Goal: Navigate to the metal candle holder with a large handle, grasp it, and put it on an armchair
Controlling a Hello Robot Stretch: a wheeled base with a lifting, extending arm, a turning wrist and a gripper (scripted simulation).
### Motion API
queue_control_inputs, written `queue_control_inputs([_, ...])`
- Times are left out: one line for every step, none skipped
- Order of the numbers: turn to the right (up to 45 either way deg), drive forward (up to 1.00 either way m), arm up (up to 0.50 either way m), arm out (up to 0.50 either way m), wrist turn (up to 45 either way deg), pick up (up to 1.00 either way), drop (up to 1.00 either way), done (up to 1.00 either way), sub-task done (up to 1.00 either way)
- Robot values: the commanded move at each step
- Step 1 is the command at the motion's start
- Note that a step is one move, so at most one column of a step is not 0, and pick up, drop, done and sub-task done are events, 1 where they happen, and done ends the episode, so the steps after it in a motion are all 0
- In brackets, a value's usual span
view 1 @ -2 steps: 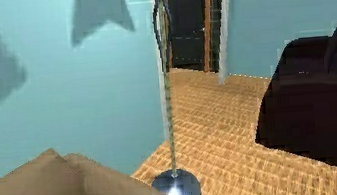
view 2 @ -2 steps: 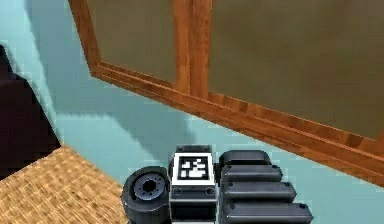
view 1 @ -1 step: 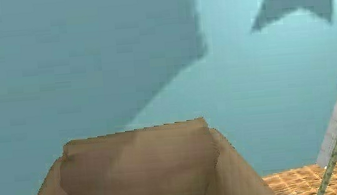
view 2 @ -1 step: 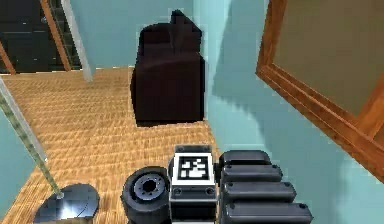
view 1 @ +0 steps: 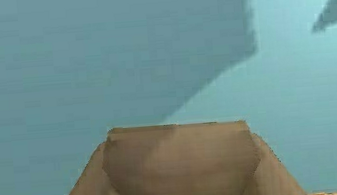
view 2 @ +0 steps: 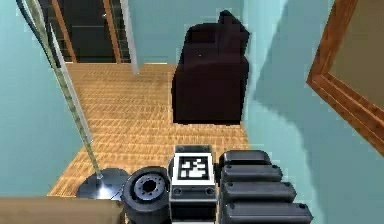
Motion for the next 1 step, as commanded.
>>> queue_control_inputs([-45.0,0.0,0.0,0.0,0.0,0.0,0.0,0.0,0.0])
